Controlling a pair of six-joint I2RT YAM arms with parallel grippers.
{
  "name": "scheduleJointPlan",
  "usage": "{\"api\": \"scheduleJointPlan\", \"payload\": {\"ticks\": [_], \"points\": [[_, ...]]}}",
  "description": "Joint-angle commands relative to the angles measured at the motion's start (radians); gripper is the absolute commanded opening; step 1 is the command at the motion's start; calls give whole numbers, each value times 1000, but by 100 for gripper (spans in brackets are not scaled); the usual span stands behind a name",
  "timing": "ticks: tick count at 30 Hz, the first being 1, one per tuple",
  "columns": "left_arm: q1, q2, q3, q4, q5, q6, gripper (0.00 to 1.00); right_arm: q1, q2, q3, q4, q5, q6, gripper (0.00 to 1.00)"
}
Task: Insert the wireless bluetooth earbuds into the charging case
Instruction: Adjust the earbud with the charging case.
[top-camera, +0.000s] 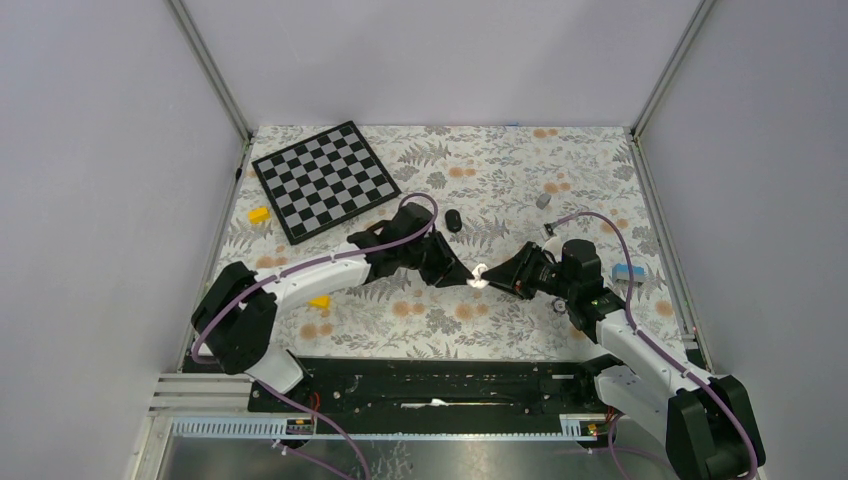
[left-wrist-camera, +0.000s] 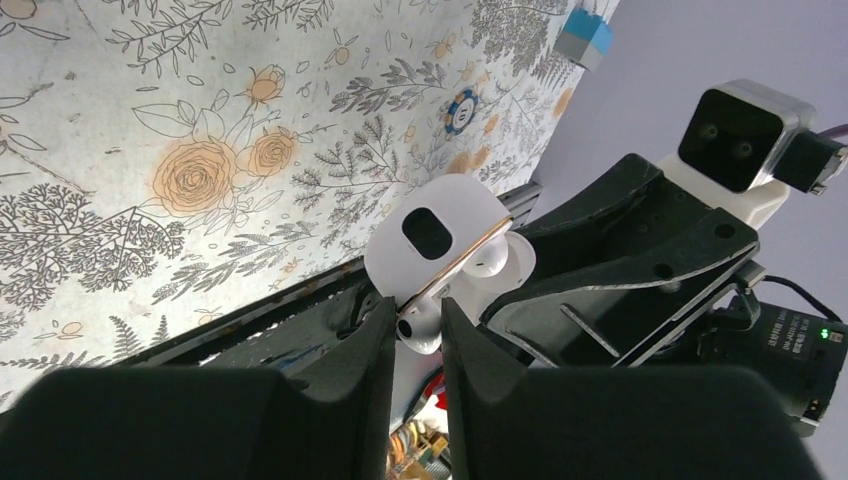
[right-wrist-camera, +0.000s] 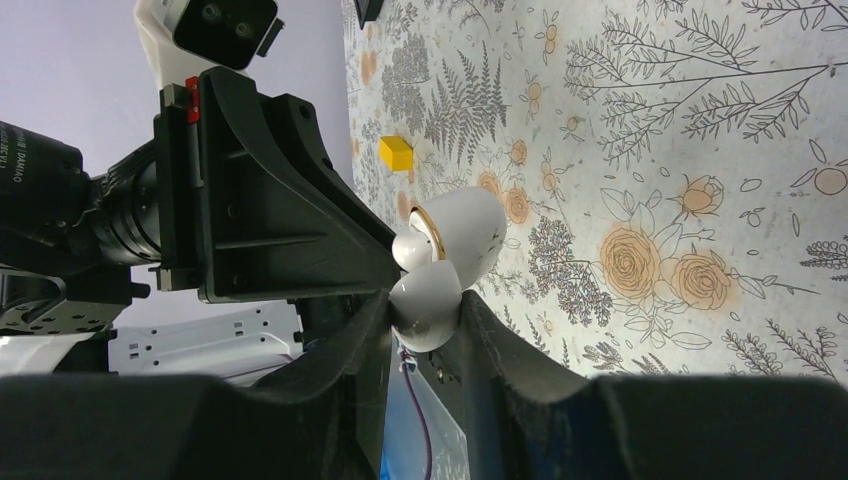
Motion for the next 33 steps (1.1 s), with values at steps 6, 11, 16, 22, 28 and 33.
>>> {"api": "scheduleJointPlan", "payload": {"ticks": [6, 11, 16, 22, 28, 33], "points": [[-4, 14, 91, -27, 7, 63, 27, 6, -3, 19, -15, -82, -42, 0], [-4, -6, 96, -49, -19, 92, 34, 6, -8, 20, -16, -76, -26, 0], [-3, -45, 100, -90, -74, 158, 38, 7, -5, 22, 11, -91, 2, 0], [-2, -112, 94, -150, -138, 306, 45, 7, -2, 23, 11, -91, 5, 0], [-7, -112, 117, -202, -58, 372, 47, 6, 0, 32, -11, -68, -8, 0], [-62, -81, 147, -252, -85, 391, 47, 6, -2, 50, -48, -50, -31, 0]]}}
